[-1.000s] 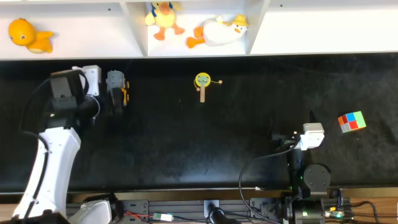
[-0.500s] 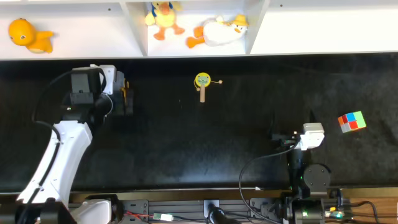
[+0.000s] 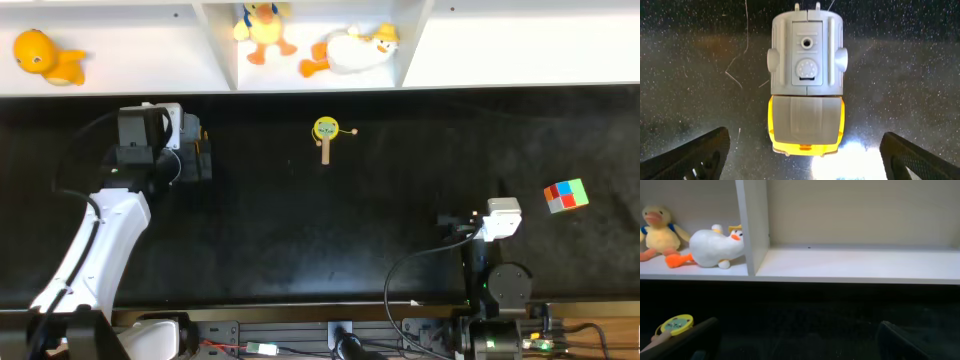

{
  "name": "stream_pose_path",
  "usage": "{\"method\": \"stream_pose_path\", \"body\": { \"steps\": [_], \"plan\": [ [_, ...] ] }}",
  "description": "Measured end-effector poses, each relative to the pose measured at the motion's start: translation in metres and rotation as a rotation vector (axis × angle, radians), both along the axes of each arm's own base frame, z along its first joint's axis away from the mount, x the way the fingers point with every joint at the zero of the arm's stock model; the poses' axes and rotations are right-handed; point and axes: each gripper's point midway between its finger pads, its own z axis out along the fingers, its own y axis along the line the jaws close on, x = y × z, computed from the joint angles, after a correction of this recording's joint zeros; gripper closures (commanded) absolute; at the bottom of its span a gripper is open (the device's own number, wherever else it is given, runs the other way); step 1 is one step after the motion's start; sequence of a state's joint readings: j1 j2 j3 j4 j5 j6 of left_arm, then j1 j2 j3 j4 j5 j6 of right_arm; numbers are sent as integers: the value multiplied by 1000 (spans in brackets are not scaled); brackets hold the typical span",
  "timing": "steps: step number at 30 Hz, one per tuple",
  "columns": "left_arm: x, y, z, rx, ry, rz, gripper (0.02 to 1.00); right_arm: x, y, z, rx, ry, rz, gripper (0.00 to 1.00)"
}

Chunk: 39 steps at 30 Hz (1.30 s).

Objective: Store Toys

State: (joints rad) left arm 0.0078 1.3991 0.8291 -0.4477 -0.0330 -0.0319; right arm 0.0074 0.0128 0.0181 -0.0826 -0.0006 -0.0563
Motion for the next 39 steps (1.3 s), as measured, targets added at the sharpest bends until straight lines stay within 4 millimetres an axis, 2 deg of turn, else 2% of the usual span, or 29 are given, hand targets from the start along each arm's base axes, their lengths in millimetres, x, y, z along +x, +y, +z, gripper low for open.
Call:
{"method": "stream_pose_path", "body": {
  "steps": [10,14,23,26,33,39],
  "plan": [
    [0,0,-4,1,9,2,73,0,0,0,0,0,0,5],
    [0,0,-8,-5,21,12,154,0,0,0,0,0,0,5],
    [0,1,-9,-6,23,21,430,0,0,0,0,0,0,5],
    [0,1,-8,-7,22,22,496,0,0,0,0,-1,0,5],
    [1,1,-8,-6,20,22,599,0,0,0,0,-1,0,5],
    [2,1,-7,-6,13,22,608,0,0,0,0,0,0,5]
  ]
}}
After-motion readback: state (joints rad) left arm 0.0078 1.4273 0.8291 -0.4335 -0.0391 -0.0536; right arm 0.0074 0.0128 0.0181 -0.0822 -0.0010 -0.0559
